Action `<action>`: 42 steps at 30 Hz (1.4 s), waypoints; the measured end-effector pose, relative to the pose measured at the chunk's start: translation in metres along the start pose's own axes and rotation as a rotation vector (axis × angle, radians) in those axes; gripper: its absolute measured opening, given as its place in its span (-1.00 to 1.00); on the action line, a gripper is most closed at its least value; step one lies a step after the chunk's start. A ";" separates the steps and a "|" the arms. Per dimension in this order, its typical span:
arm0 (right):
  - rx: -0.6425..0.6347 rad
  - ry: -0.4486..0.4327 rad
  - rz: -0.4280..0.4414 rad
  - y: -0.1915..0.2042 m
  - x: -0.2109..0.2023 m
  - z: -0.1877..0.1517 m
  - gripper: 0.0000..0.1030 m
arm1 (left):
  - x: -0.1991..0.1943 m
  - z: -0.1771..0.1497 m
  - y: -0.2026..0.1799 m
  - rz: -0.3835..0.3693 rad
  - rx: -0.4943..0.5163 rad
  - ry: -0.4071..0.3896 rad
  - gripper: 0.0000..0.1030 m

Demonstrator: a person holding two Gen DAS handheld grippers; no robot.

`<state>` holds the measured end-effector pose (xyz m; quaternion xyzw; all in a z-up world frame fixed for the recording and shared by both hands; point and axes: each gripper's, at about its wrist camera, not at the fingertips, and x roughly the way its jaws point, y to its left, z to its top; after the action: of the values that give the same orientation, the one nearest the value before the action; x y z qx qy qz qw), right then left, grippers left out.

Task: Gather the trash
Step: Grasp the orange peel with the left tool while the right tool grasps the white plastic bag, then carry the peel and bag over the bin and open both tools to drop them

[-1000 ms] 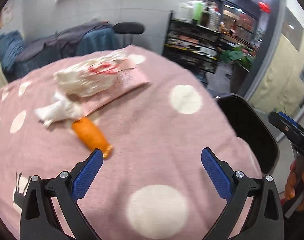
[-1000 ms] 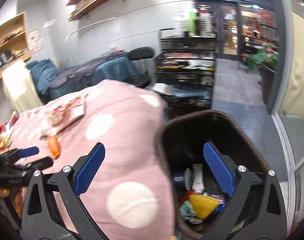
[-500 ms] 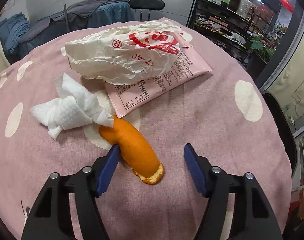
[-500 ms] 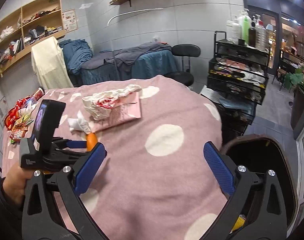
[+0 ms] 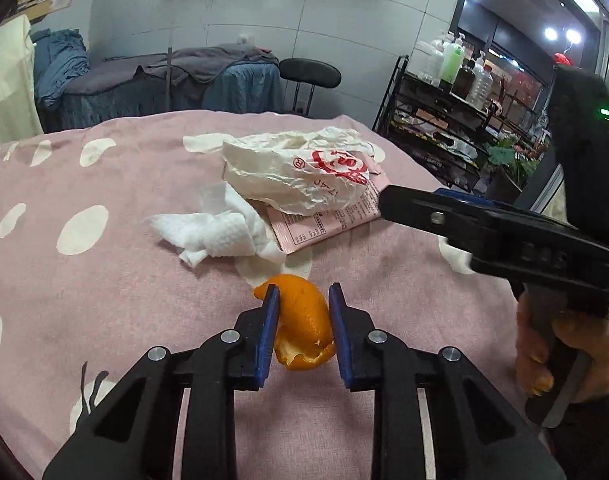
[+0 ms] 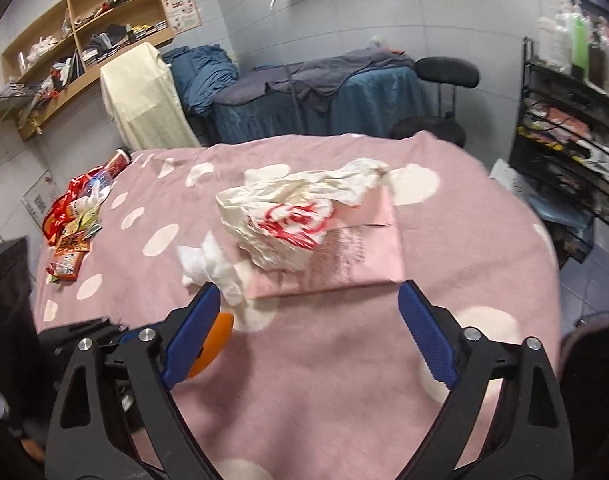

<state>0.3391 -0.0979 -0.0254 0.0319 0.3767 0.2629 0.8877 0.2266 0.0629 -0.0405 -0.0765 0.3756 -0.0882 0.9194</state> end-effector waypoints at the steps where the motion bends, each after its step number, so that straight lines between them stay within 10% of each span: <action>1: 0.002 0.009 0.004 0.002 0.008 0.003 0.60 | -0.001 -0.001 0.002 0.009 -0.009 -0.011 -0.51; 6: 0.055 0.063 0.006 -0.002 0.053 0.020 0.30 | 0.002 0.001 0.014 0.014 -0.048 -0.023 -0.64; 14: 0.056 0.044 0.084 0.003 0.059 0.018 -0.84 | 0.001 0.000 0.007 0.012 -0.024 -0.034 -0.72; 22: -0.021 -0.098 0.031 0.018 -0.004 0.012 -0.90 | 0.006 0.000 -0.008 -0.016 0.059 0.043 -0.65; 25: -0.039 -0.141 -0.005 0.016 -0.030 0.009 -0.90 | 0.013 -0.002 -0.024 -0.028 0.126 0.087 0.44; 26: -0.046 -0.151 -0.019 0.016 -0.036 0.008 -0.90 | 0.016 -0.003 -0.029 -0.042 0.145 0.095 0.46; 30: -0.040 -0.191 -0.042 0.007 -0.065 0.003 -0.90 | 0.052 -0.012 -0.039 -0.001 0.208 0.255 0.38; 33: -0.030 -0.226 -0.065 -0.003 -0.089 -0.001 -0.90 | 0.069 -0.017 -0.036 0.004 0.203 0.325 -0.37; 42: 0.061 -0.288 -0.120 -0.039 -0.151 -0.031 -0.90 | 0.012 -0.011 -0.050 -0.050 0.206 0.141 -0.46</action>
<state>0.2480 -0.2105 0.0411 0.0738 0.2545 0.1903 0.9453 0.2217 0.0112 -0.0459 0.0156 0.4264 -0.1544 0.8911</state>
